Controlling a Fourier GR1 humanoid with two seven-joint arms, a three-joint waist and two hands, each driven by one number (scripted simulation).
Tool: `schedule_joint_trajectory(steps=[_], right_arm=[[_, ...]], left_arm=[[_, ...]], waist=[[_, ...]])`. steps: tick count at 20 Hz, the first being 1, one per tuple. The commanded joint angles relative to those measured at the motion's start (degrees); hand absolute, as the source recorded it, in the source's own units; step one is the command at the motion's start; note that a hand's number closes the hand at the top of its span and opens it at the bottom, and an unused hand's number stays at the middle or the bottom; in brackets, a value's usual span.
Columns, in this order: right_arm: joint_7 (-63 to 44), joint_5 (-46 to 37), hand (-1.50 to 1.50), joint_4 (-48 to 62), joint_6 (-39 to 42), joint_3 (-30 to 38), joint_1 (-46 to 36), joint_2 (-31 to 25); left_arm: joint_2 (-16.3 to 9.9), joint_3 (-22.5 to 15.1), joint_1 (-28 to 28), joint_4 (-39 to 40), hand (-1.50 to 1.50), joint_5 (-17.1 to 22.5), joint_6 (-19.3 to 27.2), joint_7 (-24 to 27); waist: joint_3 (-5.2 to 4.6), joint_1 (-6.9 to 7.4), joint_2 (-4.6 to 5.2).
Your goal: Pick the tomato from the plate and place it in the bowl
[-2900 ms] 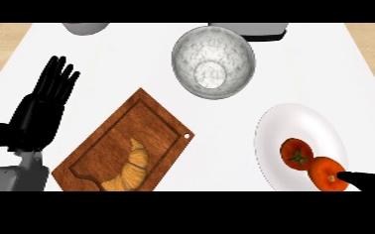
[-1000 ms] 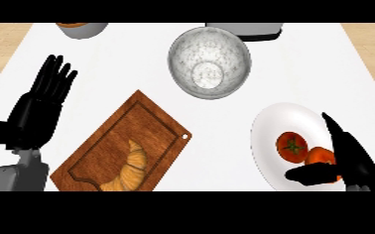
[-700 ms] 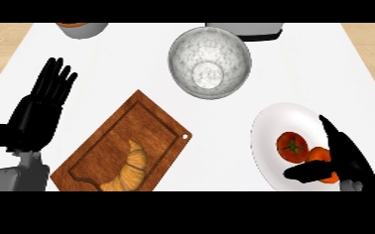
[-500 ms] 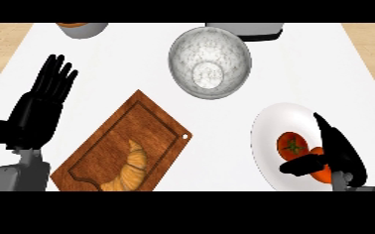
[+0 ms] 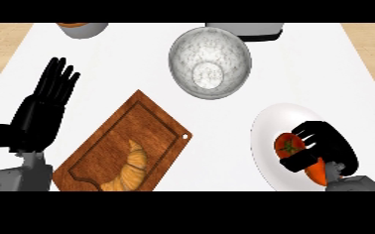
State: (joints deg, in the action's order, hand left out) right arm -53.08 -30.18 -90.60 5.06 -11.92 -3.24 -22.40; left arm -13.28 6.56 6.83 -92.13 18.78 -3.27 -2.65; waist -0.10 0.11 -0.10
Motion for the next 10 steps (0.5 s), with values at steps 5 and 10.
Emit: schedule_joint_trajectory(steps=[5,10], right_arm=[[4.0,-5.5,1.50,1.7,4.2,1.0,-0.5,0.3],[2.7,-10.3,1.50,1.3,5.6,0.1,-3.9,1.3]], left_arm=[[0.3,1.1,0.0,-1.1,0.00,-0.7,-0.8,-2.0],[1.0,1.3,0.3,-3.3,0.00,-0.4,-0.2,-3.4]], waist=[[0.09,-0.12,0.07],[0.10,0.01,0.06]])
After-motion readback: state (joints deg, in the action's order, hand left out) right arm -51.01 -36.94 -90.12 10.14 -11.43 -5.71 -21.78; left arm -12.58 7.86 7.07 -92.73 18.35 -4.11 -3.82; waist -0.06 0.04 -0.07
